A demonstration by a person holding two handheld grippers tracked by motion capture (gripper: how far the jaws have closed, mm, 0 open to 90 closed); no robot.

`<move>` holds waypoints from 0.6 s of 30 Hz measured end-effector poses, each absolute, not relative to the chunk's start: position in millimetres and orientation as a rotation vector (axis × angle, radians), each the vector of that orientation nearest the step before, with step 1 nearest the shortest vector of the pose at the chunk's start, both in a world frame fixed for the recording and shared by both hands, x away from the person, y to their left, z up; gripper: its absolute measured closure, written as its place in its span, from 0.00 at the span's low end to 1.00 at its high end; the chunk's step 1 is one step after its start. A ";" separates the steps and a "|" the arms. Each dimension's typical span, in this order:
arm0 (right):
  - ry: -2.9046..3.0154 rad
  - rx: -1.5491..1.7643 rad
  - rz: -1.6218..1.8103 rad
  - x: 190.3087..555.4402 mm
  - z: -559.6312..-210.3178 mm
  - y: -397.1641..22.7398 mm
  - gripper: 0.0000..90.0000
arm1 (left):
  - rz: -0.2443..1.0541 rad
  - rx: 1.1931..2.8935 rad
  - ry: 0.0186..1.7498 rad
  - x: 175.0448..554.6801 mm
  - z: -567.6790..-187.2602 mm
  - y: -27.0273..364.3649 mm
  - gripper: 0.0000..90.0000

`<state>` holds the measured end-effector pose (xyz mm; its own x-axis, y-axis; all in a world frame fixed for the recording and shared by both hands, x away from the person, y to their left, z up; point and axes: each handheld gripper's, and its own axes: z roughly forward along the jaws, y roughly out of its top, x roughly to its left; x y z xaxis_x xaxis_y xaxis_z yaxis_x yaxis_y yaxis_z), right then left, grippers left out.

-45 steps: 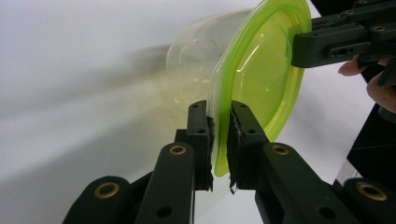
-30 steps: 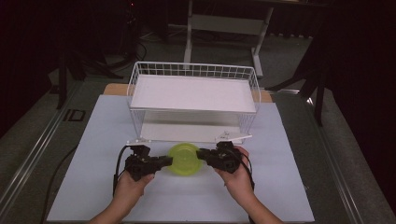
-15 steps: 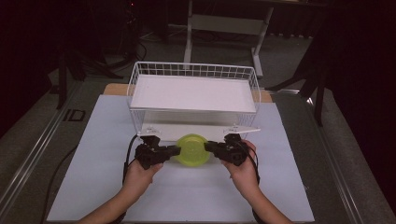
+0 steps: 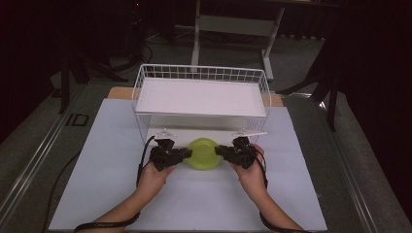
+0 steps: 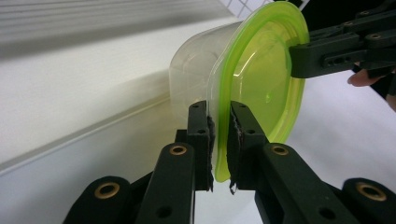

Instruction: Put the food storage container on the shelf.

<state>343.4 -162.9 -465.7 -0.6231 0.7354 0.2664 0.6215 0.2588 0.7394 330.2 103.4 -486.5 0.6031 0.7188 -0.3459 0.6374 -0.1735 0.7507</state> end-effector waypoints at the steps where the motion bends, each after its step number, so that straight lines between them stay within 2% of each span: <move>1: 2.381 1.291 1.302 344.5 -466.5 -162.5 0.89 | 0.111 1.873 1.087 331.6 -488.0 103.7 0.91; 18: 2.356 1.298 1.256 365.7 -480.9 -157.7 0.88 | 0.129 1.897 1.127 354.7 -499.9 99.3 0.90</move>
<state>365.7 -157.7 -480.9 -0.6057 0.7616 0.2304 0.6159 0.2654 0.7418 354.7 99.3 -499.9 0.5791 0.7459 -0.3291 0.6520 -0.1814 0.7362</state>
